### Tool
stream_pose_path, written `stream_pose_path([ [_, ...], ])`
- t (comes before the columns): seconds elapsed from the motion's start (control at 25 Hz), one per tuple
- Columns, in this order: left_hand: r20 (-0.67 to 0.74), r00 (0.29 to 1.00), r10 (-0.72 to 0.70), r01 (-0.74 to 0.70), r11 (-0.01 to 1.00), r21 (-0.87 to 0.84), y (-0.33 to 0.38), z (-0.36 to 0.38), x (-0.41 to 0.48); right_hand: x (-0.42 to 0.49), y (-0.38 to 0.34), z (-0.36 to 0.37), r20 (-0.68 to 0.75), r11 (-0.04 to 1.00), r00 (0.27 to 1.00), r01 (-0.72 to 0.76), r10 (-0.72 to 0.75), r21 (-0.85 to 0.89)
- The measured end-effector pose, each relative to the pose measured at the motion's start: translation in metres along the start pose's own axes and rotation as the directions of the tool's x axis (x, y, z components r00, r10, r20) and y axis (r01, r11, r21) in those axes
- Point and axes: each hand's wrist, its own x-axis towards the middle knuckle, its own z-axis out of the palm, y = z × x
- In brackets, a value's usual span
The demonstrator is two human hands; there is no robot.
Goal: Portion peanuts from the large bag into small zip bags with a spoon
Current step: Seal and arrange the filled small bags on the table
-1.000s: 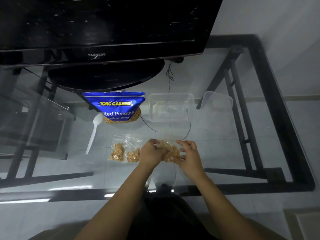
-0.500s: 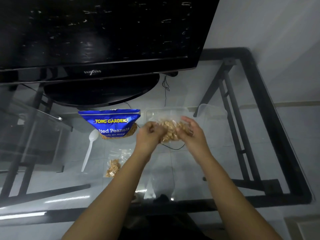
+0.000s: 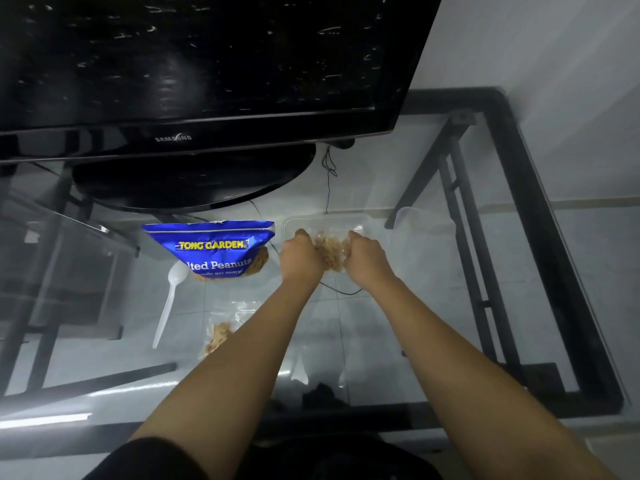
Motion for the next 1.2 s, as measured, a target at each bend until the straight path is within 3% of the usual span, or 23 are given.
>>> stream_pose_path([
  [0.08,-0.065,0.993,0.095,-0.082,0.980,0.181,-0.004,0.000,-0.002,-0.002,-0.004,0.003,-0.069,0.973,0.997,0.030,-0.047,-0.229],
  [0.2,-0.127,0.961,0.245,-0.199,0.935,0.293,-0.010,-0.010,-0.012,-0.005,-0.006,0.003,-0.154,0.954,0.987,-0.011,-0.037,-0.301],
  [0.28,-0.171,0.919,0.354,-0.307,0.919,0.248,-0.024,-0.018,-0.027,-0.015,-0.009,0.001,-0.223,0.959,0.969,0.045,-0.110,-0.279],
  [0.4,-0.274,0.863,0.425,-0.421,0.904,0.074,-0.069,-0.023,-0.057,-0.051,-0.017,0.016,-0.232,0.961,0.934,0.252,-0.272,-0.111],
  [0.52,-0.372,0.884,0.284,-0.285,0.957,0.053,-0.133,-0.027,-0.076,-0.090,-0.032,0.062,-0.055,0.920,0.918,0.392,-0.393,-0.015],
  [0.64,-0.417,0.895,0.156,-0.136,0.988,0.078,-0.184,-0.037,-0.086,-0.107,-0.052,0.111,0.089,0.928,0.924,0.369,-0.372,0.049],
  [0.76,-0.290,0.955,-0.056,0.035,0.996,-0.077,-0.201,-0.042,-0.089,-0.111,-0.064,0.134,0.064,0.945,0.951,0.291,-0.303,0.151],
  [0.92,-0.024,0.963,-0.270,0.241,0.895,-0.376,-0.191,-0.041,-0.090,-0.110,-0.058,0.136,0.018,0.928,0.965,0.246,-0.261,0.281],
  [1.04,0.078,0.975,-0.209,0.223,0.894,-0.388,-0.169,-0.032,-0.095,-0.109,-0.033,0.123,-0.038,0.924,0.976,0.215,-0.215,0.316],
  [1.2,0.126,0.992,0.011,0.034,0.936,-0.350,-0.132,-0.007,-0.106,-0.118,0.016,0.100,-0.132,0.952,0.978,0.188,-0.160,0.240],
])
